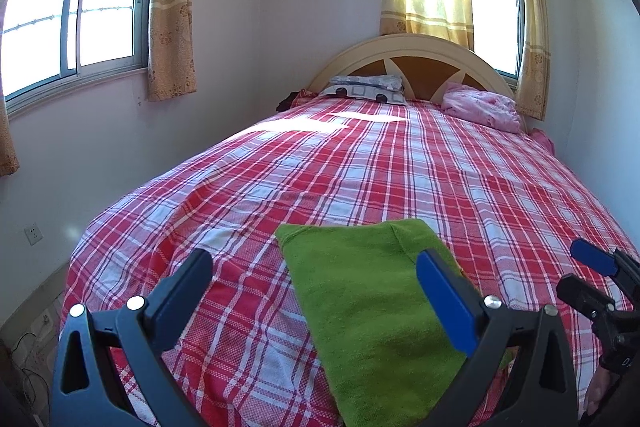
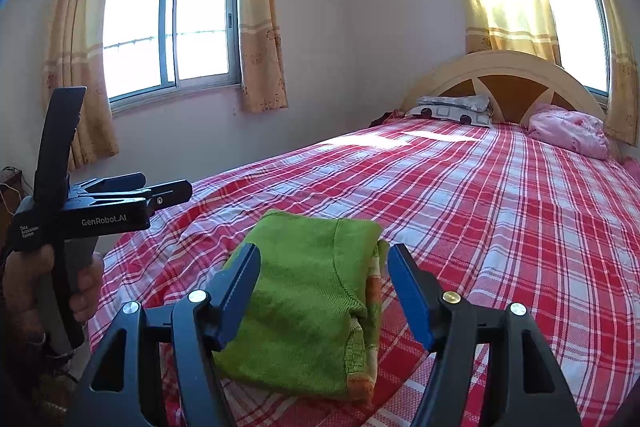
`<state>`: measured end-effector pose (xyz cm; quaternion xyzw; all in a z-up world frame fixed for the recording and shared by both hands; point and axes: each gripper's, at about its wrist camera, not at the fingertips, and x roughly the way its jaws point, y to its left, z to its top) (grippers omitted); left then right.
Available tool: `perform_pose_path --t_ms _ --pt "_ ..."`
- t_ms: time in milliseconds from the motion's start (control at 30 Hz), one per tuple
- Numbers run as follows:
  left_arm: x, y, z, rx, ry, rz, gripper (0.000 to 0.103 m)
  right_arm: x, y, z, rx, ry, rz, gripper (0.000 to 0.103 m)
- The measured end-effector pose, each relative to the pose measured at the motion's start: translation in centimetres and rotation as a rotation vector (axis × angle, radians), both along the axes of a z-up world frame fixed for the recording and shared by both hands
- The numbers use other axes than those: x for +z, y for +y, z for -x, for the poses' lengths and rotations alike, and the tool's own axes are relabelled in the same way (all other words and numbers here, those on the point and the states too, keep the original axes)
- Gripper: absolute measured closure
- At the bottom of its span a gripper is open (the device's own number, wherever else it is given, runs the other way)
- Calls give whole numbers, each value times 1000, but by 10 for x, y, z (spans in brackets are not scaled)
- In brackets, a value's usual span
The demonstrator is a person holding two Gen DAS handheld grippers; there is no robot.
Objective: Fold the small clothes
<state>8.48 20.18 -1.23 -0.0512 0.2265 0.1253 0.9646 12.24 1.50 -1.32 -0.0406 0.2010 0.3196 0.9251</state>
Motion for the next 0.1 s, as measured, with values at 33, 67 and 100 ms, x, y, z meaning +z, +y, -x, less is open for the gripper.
perform_pose_path --t_ms 33,67,100 --pt "0 1 0 4 -3 -3 0 0 0 0 0 1 0 36" --pt "1 1 1 5 -5 -5 0 0 0 0 0 1 0 36" --pt "1 2 1 3 -7 -6 0 0 0 0 -1 1 0 36"
